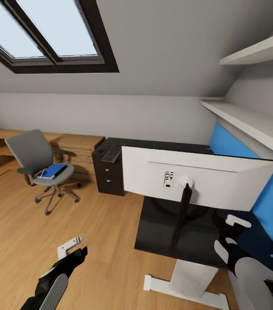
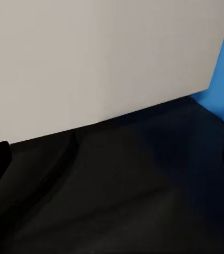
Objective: In the bedroom, organize the workspace by keeping the computer under the desk, ensuring the monitor is on the desk, placing the keyboard on the desk next to the monitor, placing the mouse on the desk next to the keyboard, moving the folder from the swivel chair onto the desk next to the mouse, stacking the notebook on top of the folder with the pen on top of the notebook, and positioning the swivel chair next to the desk.
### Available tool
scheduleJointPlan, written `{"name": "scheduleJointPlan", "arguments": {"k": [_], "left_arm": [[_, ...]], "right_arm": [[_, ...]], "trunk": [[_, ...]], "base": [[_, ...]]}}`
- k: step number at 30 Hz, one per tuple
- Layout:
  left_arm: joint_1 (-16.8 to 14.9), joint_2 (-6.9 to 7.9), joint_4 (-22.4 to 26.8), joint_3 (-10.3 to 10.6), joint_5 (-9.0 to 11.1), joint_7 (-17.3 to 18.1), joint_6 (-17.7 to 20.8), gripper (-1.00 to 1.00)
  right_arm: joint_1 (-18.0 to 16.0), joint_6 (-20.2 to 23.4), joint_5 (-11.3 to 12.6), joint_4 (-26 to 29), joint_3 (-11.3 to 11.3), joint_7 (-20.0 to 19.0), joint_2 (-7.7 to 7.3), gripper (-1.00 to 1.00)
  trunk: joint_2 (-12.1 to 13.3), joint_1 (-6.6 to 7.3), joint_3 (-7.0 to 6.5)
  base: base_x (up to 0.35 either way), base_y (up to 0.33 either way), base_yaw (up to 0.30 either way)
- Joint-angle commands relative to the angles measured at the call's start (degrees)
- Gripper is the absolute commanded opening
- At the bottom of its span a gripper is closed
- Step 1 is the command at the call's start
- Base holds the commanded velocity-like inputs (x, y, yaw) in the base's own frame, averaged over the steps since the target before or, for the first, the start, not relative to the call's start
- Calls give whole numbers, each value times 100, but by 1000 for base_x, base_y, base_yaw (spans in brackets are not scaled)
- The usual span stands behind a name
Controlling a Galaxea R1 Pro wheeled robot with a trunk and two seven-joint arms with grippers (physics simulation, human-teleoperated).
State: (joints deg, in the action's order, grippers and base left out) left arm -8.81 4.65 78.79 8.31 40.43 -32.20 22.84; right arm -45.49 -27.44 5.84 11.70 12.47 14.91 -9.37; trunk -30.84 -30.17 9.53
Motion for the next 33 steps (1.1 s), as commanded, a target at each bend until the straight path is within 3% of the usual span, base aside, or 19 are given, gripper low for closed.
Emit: {"name": "scheduleJointPlan", "arguments": {"k": [1,16,25,31,33], "left_arm": [[-6,0,1,14,54,-52,10,100],[-6,-34,-375,65,14,-40,10,100],[-6,-27,-343,67,0,-49,-26,100],[-6,12,-274,-110,0,-34,-33,100],[-6,15,-266,-253,0,-32,-30,100]], "right_arm": [[-4,-25,59,-7,-34,3,-3,100],[-4,-52,51,-27,-51,-14,-7,100],[-2,-61,49,-34,-44,-23,-12,100],[-3,-63,49,-35,-43,-23,-12,100],[-3,-64,49,-32,-43,-23,-12,100]], "trunk": [[-10,0,17],[-10,0,45],[-10,0,45],[-10,0,45],[-10,0,45]], "base": [[-183,-283,216],[-44,-71,60],[183,-217,0],[312,-15,0],[311,29,0]]}}
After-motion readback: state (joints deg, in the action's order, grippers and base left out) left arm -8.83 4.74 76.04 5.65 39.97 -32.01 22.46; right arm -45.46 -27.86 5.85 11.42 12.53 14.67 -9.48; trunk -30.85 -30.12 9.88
